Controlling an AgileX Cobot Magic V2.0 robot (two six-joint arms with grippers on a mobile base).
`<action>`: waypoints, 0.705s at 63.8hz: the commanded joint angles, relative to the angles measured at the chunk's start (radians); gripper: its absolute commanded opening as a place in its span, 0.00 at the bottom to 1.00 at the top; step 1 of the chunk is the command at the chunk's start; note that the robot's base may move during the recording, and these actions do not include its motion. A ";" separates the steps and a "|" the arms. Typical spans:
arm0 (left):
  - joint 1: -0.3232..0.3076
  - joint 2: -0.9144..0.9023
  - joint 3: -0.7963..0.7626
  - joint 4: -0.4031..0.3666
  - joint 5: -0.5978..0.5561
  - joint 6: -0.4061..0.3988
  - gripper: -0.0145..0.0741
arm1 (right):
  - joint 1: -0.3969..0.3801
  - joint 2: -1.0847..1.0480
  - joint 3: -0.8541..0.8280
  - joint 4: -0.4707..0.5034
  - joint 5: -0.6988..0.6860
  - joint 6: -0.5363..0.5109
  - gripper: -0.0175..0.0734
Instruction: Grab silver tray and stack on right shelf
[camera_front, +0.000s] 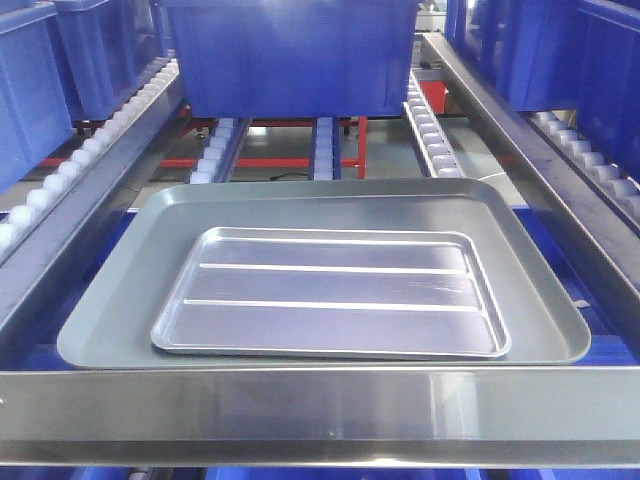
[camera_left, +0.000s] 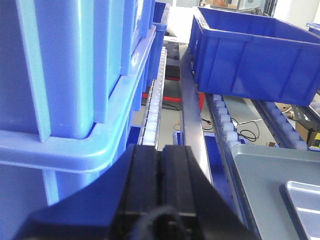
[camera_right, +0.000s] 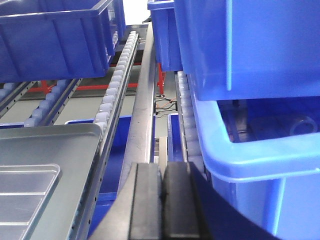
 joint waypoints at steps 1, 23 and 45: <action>0.000 -0.014 0.020 -0.006 -0.085 0.000 0.06 | -0.006 -0.021 -0.018 0.004 -0.097 -0.010 0.25; 0.000 -0.014 0.020 -0.006 -0.085 0.000 0.06 | -0.006 -0.021 -0.018 0.004 -0.097 -0.010 0.25; 0.000 -0.014 0.020 -0.006 -0.085 0.000 0.06 | -0.006 -0.021 -0.018 0.004 -0.097 -0.010 0.25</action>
